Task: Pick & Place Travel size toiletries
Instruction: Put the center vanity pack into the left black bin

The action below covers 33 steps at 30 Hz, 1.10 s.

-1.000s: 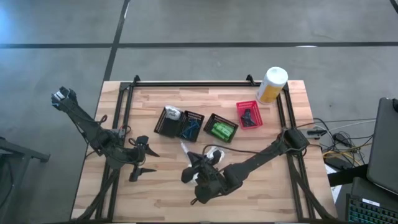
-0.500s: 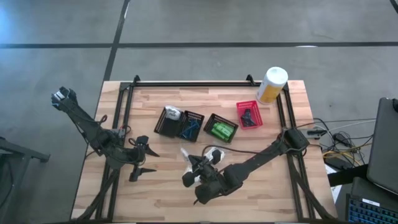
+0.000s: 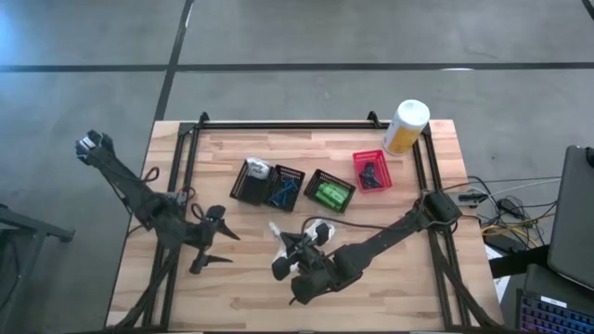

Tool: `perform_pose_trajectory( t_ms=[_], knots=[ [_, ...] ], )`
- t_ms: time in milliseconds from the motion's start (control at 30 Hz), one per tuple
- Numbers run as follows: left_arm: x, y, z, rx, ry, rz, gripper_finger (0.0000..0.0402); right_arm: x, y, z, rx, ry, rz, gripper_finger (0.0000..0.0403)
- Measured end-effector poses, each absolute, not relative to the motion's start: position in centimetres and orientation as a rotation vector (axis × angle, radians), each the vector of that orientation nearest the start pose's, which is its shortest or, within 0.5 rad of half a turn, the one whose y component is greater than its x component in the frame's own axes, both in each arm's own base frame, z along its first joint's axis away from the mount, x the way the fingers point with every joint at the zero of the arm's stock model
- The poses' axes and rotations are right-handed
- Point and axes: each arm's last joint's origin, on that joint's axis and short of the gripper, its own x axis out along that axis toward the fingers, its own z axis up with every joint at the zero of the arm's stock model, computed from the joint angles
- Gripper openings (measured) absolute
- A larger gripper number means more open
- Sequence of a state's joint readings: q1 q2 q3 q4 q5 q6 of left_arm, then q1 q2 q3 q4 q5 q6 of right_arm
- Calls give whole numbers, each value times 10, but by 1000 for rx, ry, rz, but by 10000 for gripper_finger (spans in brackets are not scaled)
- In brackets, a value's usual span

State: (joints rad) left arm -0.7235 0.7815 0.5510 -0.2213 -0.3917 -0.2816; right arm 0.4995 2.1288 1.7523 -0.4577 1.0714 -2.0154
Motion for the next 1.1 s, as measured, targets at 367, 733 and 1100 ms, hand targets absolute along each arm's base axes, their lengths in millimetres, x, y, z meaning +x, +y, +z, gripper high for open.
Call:
perform_pose_trajectory(
  t_ms=[367, 733, 1100],
  knots=[
    [144, -65, 266, -27, 347, -412, 298, 420, 201, 233, -2466, 1021, 288, 8],
    [174, -30, 263, -28, 300, -550, 298, 419, 203, 232, -2482, 1016, 301, 8],
    [193, -5, 254, -26, 301, -516, 298, 419, 209, 223, -2509, 997, 350, 8]
  ],
)
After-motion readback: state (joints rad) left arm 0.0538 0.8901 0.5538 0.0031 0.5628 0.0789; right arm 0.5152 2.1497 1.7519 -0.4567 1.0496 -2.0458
